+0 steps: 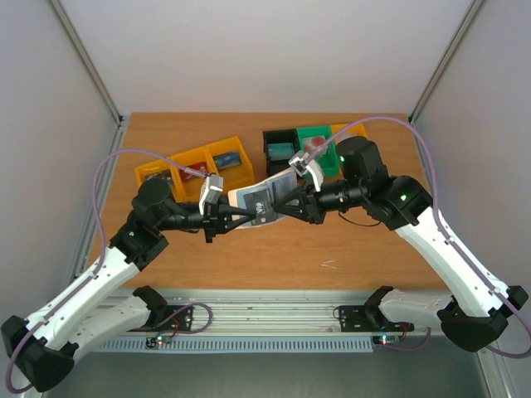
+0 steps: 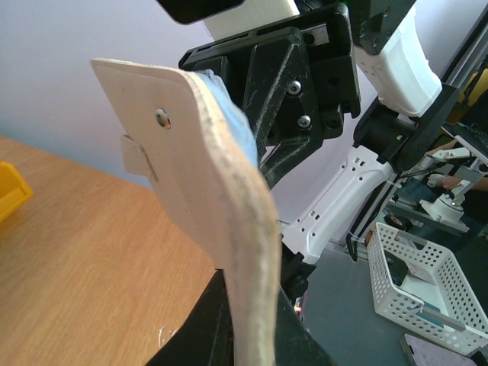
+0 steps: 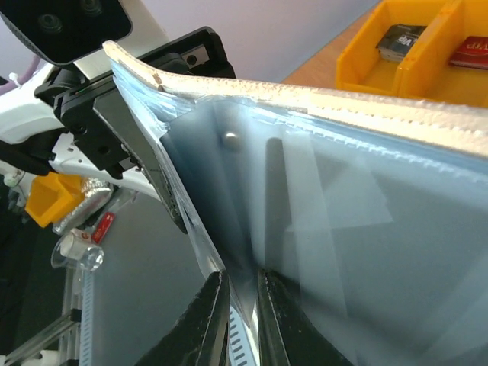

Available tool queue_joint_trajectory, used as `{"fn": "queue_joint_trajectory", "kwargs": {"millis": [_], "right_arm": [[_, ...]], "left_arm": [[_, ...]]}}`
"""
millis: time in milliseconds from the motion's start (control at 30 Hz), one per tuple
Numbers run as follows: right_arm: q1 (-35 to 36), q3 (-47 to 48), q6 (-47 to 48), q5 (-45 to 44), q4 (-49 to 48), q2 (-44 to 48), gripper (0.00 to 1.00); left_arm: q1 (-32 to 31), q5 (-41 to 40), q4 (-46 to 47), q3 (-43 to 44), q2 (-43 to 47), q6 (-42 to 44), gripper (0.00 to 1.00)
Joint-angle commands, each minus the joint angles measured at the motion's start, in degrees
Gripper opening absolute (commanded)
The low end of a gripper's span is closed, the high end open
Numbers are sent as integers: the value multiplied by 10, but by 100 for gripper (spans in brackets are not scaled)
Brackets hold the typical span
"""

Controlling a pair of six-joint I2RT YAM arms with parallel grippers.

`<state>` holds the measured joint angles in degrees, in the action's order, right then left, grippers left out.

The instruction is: Take the credit cards out of the card holder

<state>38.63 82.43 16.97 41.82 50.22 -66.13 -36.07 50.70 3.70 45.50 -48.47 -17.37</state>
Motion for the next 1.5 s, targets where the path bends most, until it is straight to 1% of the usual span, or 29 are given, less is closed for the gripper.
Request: {"fn": "queue_joint_trajectory", "kwargs": {"millis": [0, 133, 233, 400, 500, 533, 633, 667, 733, 900, 967, 1000, 1067, 1100, 1200, 1300, 1433, 1467], "right_arm": [[-1, 23, 5, -24, 23, -22, 13], [-1, 23, 21, -19, 39, -18, 18], [-1, 20, 19, -21, 42, -14, 19], [4, 18, 5, -22, 11, -21, 17], [5, 23, 3, 0, -12, -31, 17], [5, 26, 3, 11, -16, -33, 16], [5, 25, 5, 40, -27, -27, 4], [4, 21, 8, 45, -30, -19, 2], [1, 10, 16, 61, -33, -4, 1], [-20, 6, 23, 79, -17, 6, 1], [-24, 15, 33, 76, -1, 4, 1], [-27, 19, 39, 72, 9, 6, 1], [-37, 20, 45, 66, 25, 12, 1], [-45, 20, 46, 67, 30, 15, 1], [-55, 30, 57, 65, 55, 16, 1], [-61, 47, 74, 49, 95, 13, 1], [-78, 56, 86, 21, 132, 24, 1], [-85, 59, 90, 12, 144, 27, 1]], "left_arm": [[-5, 14, 73, 8, -2, 9, 0], [-6, 10, 73, 8, -4, 3, 0], [-8, 4, 73, 4, -5, 3, 0], [-16, 5, 85, 6, -16, 3, 0], [-18, 2, 85, 7, -18, 5, 0], [-18, 2, 85, 7, -18, 4, 0], [-18, -2, 85, 6, -17, 3, 0], [-18, -3, 84, 4, -16, 3, 0], [-18, -6, 76, 3, -15, 0, 0], [-18, -2, 77, 1, -20, -13, 12], [-19, 1, 77, 3, -23, -11, 21], [-19, 2, 76, 3, -23, -11, 22], [-19, -1, 72, 3, -20, -10, 21], [-19, -3, 71, 2, -18, -10, 17], [-19, -3, 74, -1, -16, -12, 10], [-19, -4, 73, -1, -16, -14, 8], [-18, -12, 67, -4, -13, -17, 1], [-18, -15, 62, -6, -12, -23, 0]]}}
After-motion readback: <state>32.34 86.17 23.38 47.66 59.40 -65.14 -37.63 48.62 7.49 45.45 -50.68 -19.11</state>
